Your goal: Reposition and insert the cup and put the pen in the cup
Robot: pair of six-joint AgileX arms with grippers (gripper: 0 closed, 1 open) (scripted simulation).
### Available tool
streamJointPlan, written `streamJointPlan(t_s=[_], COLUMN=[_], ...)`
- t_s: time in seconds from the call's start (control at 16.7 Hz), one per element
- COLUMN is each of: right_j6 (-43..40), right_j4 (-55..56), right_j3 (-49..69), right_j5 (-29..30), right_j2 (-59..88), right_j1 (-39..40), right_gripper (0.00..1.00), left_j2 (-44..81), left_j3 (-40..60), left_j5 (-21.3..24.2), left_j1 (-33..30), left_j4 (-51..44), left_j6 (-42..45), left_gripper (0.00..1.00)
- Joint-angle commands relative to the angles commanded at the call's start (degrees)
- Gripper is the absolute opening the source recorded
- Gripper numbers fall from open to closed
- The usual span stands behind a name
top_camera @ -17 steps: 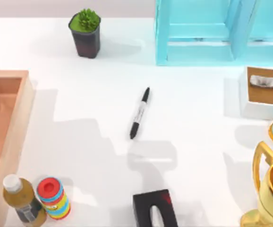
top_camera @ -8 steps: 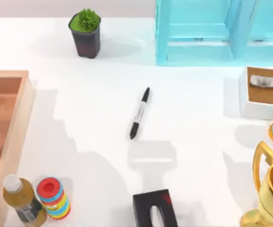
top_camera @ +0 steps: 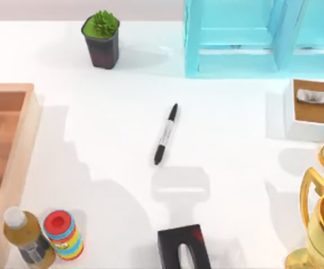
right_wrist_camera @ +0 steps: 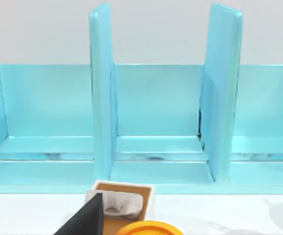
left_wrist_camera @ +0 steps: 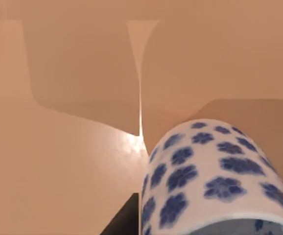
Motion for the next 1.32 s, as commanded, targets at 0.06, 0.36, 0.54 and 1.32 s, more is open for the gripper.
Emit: streamJointPlan(t_s=[0.06,0.36,0.54,1.32], right_j6=[0.0,0.0,0.0,0.0], right_j4=[0.0,0.0,0.0,0.0], right_j3=[0.0,0.0,0.0,0.0], right_j5=[0.0,0.0,0.0,0.0], right_j2=[0.0,0.0,0.0,0.0], right_j1=[0.0,0.0,0.0,0.0], right_gripper=[1.0,1.0,1.0,1.0], left_j2=[0.0,0.0,0.0,-0.33], left_j3=[0.0,0.0,0.0,8.56], left_j5=[0.0,0.0,0.0,-0.52], left_j1=[0.0,0.0,0.0,-1.13], left_j4=[0.0,0.0,0.0,-3.31], left_j6=[0.0,0.0,0.0,-7.46], left_gripper=[0.47,0.1,0.0,0.0])
